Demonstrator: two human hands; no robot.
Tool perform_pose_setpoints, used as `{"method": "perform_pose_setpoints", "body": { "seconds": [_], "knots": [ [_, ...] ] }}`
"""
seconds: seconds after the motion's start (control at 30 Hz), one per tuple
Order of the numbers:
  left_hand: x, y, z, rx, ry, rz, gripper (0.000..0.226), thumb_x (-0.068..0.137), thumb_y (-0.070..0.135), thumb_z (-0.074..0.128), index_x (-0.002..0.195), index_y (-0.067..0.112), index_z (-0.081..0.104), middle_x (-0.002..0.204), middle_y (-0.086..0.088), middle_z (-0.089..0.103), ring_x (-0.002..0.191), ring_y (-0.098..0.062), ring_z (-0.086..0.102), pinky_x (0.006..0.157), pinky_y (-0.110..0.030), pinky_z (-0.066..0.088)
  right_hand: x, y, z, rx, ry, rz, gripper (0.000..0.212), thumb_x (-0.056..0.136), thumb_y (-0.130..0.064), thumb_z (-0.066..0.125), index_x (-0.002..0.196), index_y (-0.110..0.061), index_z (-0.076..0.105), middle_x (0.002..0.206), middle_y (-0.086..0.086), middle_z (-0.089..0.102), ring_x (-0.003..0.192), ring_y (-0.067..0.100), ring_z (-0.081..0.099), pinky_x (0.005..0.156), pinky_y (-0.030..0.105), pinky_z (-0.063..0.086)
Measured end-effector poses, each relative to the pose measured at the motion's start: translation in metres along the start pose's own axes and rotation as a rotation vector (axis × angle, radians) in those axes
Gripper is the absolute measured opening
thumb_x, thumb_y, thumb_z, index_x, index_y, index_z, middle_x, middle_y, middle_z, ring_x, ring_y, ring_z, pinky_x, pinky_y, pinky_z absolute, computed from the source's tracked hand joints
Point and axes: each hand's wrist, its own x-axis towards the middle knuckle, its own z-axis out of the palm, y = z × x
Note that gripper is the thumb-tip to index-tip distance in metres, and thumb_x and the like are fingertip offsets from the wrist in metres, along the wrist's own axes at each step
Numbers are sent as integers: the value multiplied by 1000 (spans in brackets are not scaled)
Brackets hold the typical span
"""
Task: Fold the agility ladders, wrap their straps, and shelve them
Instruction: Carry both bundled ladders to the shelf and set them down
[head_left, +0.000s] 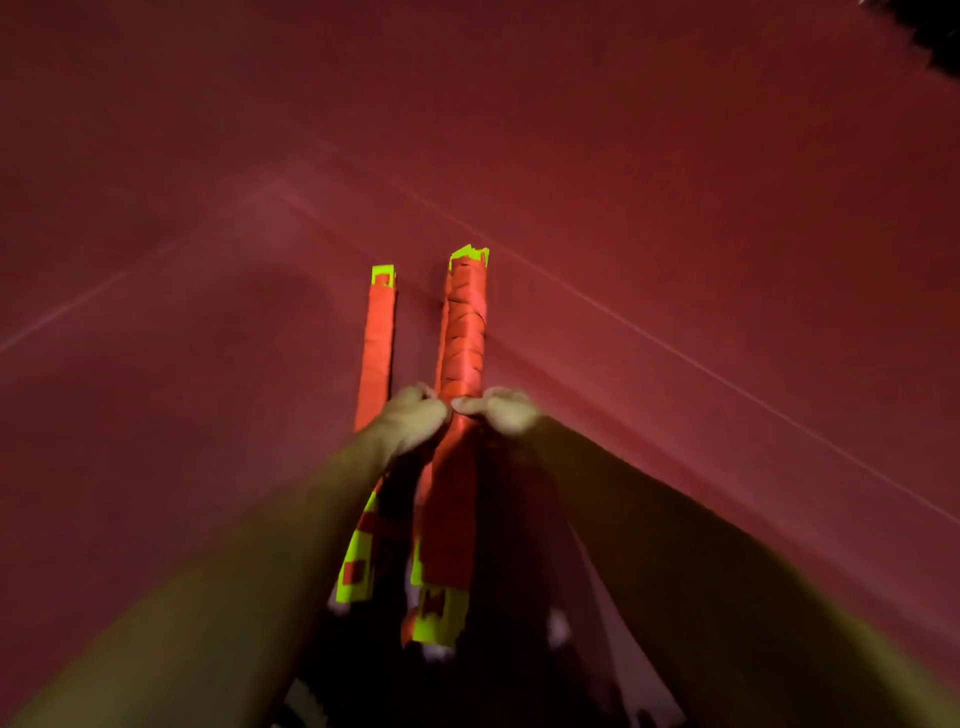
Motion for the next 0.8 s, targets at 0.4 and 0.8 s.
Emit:
{"method": "perform_pose_setpoints", "body": {
  "seconds": [0.4,0.8],
  "knots": [
    [40,-47,-2,-58,111,5,78,64,82,57,108,19,71,100,-8,75,98,-29,70,80,-34,55,57,33,40,-310,119,-337,26,78,-43,63,88,-21,69,96,8,74,97,24,64,97,42,46],
    [52,-63,-2,397,384,-109,65,77,68,68,130,32,58,142,-14,24,134,-38,24,110,-56,26,73,37,45,-121,108,-112,46,82,-25,77,121,-9,58,112,6,67,107,21,63,81,29,47]
  ]
}}
